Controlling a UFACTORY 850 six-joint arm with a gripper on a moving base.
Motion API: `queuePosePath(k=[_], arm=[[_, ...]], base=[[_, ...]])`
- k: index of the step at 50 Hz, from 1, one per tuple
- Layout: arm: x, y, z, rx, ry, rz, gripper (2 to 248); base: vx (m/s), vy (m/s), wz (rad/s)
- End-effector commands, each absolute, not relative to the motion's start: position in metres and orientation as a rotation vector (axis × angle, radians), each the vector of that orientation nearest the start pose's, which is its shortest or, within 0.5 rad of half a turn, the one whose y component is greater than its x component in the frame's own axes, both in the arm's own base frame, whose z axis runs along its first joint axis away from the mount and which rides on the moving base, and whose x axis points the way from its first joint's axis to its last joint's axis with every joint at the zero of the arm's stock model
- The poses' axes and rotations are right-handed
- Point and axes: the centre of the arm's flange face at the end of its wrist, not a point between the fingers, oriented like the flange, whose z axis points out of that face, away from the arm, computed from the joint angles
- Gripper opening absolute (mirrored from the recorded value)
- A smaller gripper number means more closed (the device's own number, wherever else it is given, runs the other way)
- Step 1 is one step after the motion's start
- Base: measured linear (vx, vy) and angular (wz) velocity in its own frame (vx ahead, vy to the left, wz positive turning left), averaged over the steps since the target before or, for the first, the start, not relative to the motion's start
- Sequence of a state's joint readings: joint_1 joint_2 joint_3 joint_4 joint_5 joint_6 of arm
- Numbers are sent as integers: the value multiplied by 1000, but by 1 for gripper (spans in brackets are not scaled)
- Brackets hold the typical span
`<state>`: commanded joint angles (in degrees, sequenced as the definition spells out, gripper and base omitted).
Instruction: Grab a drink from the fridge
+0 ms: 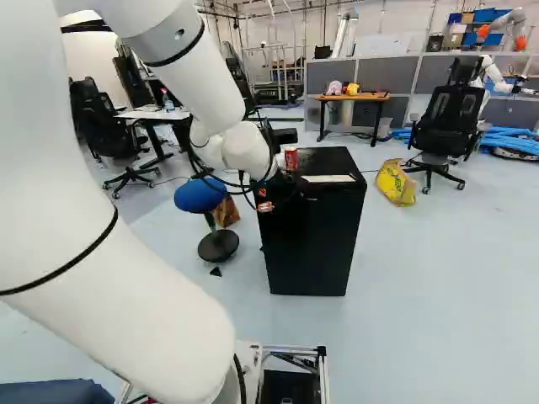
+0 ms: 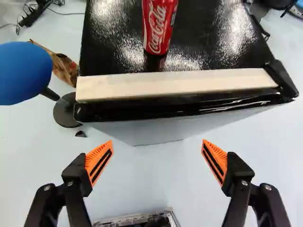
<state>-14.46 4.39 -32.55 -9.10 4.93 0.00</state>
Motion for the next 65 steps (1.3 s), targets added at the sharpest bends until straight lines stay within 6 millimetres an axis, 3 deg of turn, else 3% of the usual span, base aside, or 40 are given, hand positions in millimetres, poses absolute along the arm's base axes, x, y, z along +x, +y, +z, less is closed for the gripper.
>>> queuePosePath(k=[43,65], arm=[[413,-100,460,-2825,96,-1679,247],[419,-101,464,-2727,116,-1832,247]], base=[[0,0,0],[0,0,0]])
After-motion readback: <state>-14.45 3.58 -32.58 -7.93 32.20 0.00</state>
